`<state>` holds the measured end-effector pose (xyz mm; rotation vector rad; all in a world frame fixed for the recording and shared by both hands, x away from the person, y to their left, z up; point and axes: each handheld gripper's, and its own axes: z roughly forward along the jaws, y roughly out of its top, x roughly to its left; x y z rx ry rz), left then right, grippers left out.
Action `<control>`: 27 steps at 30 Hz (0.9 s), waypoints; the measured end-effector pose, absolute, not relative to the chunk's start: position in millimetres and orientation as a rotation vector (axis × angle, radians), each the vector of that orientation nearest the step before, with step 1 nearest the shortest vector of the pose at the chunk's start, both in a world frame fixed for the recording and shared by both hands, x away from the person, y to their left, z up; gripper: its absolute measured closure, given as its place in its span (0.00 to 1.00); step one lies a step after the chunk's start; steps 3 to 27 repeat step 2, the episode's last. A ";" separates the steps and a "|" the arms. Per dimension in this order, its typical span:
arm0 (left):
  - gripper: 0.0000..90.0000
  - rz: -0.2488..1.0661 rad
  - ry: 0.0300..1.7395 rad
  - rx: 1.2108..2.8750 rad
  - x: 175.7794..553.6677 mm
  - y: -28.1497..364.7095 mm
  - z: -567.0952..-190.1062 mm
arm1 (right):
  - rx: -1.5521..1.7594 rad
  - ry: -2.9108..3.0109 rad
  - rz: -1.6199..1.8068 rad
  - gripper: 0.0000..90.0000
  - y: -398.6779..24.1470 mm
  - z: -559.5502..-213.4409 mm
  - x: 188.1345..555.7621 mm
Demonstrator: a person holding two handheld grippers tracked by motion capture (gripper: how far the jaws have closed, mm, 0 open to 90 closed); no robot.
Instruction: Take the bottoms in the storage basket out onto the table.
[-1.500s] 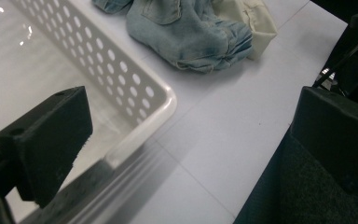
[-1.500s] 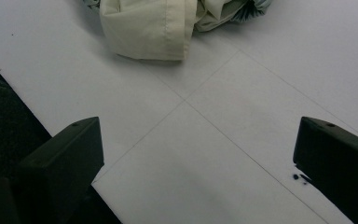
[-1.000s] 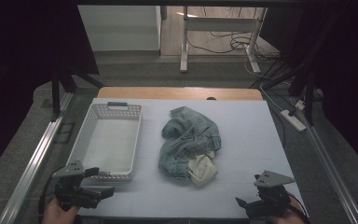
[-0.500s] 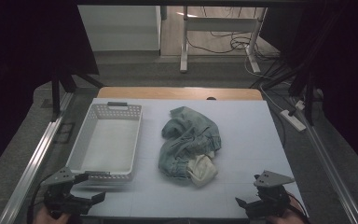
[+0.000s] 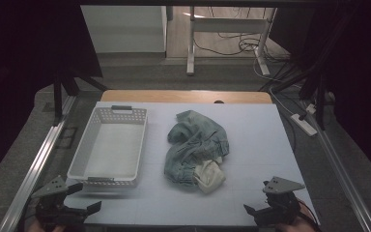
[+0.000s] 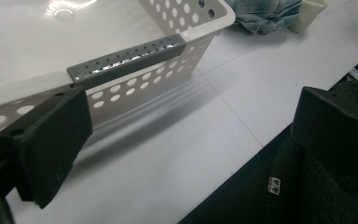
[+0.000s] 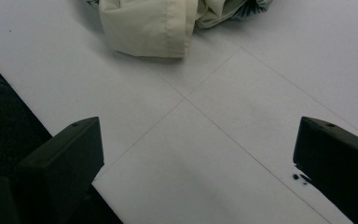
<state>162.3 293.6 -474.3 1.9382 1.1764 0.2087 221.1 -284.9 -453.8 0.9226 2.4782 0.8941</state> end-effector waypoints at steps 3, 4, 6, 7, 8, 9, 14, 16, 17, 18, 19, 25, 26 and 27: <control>0.00 0.203 1.175 1.944 163.5 292.7 -474.0 | 0.921 2.479 0.889 0.02 -284.9 -454.3 221.1; 0.00 0.203 1.175 1.944 163.5 292.7 -474.0 | 0.921 2.479 0.889 0.02 -284.9 -454.3 221.1; 0.00 0.203 1.175 1.944 163.5 292.7 -474.0 | 0.921 2.479 0.889 0.02 -284.9 -454.3 221.1; 0.00 0.203 1.175 1.944 163.5 292.7 -474.0 | 0.921 2.479 0.889 0.02 -284.9 -454.3 221.1; 0.00 0.203 1.175 1.944 163.5 292.7 -474.0 | 0.921 2.479 0.889 0.02 -284.9 -454.3 221.1; 0.00 0.203 1.175 1.944 163.5 292.7 -474.0 | 0.921 2.479 0.889 0.02 -284.9 -454.3 221.1; 0.00 0.203 1.175 1.944 163.5 292.7 -474.0 | 0.921 2.479 0.889 0.02 -284.9 -454.3 221.1; 0.00 0.203 1.175 1.944 163.5 292.7 -474.0 | 0.921 2.479 0.889 0.02 -284.9 -454.3 221.1; 0.00 0.203 1.175 1.944 163.5 292.7 -474.0 | 0.921 2.479 0.889 0.02 -284.9 -454.3 221.1; 0.00 0.203 1.175 1.944 163.5 292.7 -474.0 | 0.921 2.479 0.889 0.02 -284.9 -454.3 221.1; 0.00 0.203 1.175 1.944 163.5 292.7 -474.0 | 0.921 2.479 0.889 0.02 -284.9 -454.3 221.1; 0.00 0.203 1.175 1.944 163.5 292.7 -474.0 | 0.921 2.479 0.889 0.02 -284.9 -454.3 221.1; 0.00 0.203 1.175 1.944 163.5 292.7 -474.0 | 0.921 2.479 0.889 0.02 -284.9 -454.3 221.1; 0.00 0.203 1.175 1.944 163.5 292.7 -474.0 | 0.921 2.479 0.889 0.02 -284.9 -454.3 221.1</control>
